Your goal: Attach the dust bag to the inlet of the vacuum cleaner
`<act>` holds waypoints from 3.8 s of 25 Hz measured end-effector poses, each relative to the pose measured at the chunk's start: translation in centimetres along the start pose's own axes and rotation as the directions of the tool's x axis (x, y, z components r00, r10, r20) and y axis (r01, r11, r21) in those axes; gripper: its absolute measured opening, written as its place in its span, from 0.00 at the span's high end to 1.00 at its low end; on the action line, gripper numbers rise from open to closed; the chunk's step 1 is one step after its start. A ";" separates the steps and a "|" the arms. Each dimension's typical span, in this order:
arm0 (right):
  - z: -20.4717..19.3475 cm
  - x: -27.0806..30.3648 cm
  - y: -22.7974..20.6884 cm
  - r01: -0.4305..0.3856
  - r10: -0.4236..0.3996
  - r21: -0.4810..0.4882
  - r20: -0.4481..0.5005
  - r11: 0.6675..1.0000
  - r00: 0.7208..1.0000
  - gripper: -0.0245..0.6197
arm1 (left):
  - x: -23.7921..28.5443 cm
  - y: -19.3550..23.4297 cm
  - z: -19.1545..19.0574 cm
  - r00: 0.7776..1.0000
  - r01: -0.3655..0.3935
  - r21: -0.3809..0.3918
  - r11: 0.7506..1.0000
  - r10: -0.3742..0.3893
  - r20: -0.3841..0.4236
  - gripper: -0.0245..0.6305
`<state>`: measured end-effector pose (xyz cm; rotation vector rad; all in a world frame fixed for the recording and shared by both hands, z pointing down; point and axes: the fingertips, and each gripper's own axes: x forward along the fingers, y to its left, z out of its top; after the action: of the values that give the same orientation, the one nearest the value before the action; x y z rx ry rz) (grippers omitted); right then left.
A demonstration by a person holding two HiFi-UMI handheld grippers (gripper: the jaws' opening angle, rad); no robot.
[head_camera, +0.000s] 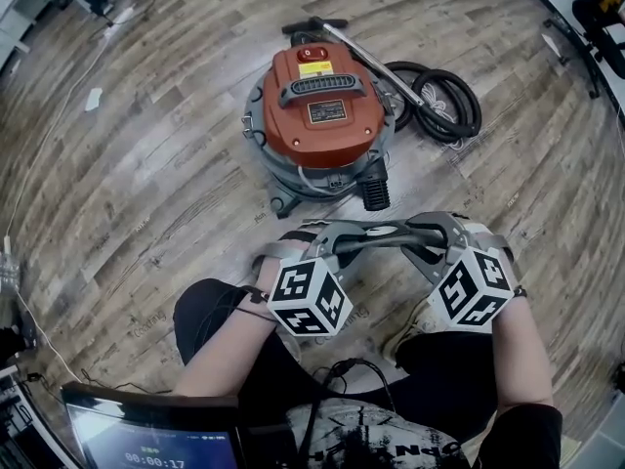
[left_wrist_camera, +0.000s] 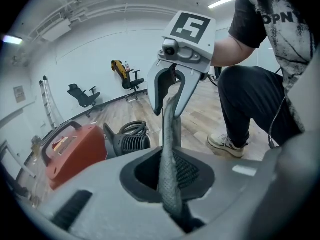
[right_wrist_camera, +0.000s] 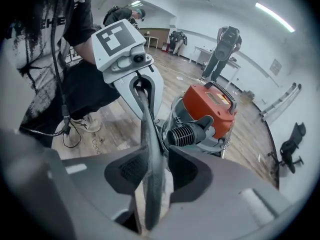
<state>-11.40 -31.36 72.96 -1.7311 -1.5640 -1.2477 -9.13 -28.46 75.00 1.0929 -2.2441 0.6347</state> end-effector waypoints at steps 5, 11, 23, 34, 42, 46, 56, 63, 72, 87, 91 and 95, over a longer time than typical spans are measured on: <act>0.3 0.8 -0.8 0.011 -0.011 0.015 -0.005 1.000 1.000 0.86 | -0.1 0.8 -0.4 1.000 -0.008 -0.039 0.999 0.008 0.013 0.92; -0.9 2.0 -0.6 0.023 -0.023 -0.008 -0.044 1.000 0.999 0.84 | 0.8 0.9 -1.1 1.000 -0.020 -0.001 1.000 0.020 -0.024 0.92; -1.7 3.1 -0.2 -0.012 0.005 -0.091 -0.077 0.996 0.997 0.90 | 1.1 0.8 -1.5 1.000 -0.014 -0.021 1.000 0.013 0.000 0.91; -1.2 2.1 -2.6 0.069 -0.074 -0.091 -0.045 0.993 0.996 0.91 | 1.2 2.5 -0.3 0.998 -0.052 0.025 0.998 0.053 -0.021 0.92; -1.4 3.0 -3.4 0.086 -0.092 -0.105 -0.056 0.991 0.994 0.91 | 2.0 3.4 -1.1 0.997 -0.062 0.007 0.998 0.062 -0.055 0.91; -1.5 3.1 -3.6 0.089 -0.096 -0.105 -0.058 0.990 0.994 0.91 | 2.0 3.9 -1.1 0.993 -0.083 0.022 0.996 0.085 -0.084 0.91; -2.6 4.2 -4.5 0.123 -0.125 -0.029 -0.060 0.992 0.990 0.90 | 2.5 4.5 -0.4 0.992 -0.074 0.040 0.996 0.078 -0.104 0.90; -3.4 5.1 -4.2 0.103 -0.103 -0.006 -0.070 0.995 0.992 0.88 | 2.8 4.5 0.3 0.990 -0.056 0.078 0.995 0.066 -0.126 0.90; -2.1 5.1 -4.4 0.134 -0.135 -0.024 -0.038 0.991 0.990 0.88 | 2.5 4.9 -1.3 0.995 -0.074 -0.029 0.997 0.072 -0.069 0.90; -2.9 5.1 -5.5 0.140 -0.138 0.017 -0.075 0.990 0.988 0.89 | 2.7 5.4 -0.5 0.990 -0.109 -0.004 0.994 0.108 -0.093 0.91; -3.3 5.6 -5.8 0.142 -0.137 0.052 -0.079 0.989 0.987 0.89 | 3.1 5.3 -0.4 0.991 -0.108 -0.007 0.994 0.107 -0.084 0.91; -2.3 5.2 -5.8 0.163 -0.163 -0.007 -0.057 0.987 0.985 0.89 | 2.8 5.5 -1.0 0.996 -0.081 -0.097 0.992 0.076 -0.053 0.91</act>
<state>-17.95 -29.40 77.28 -1.5810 -1.6988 -1.3655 -14.77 -26.30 76.69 0.9350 -2.2595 0.5696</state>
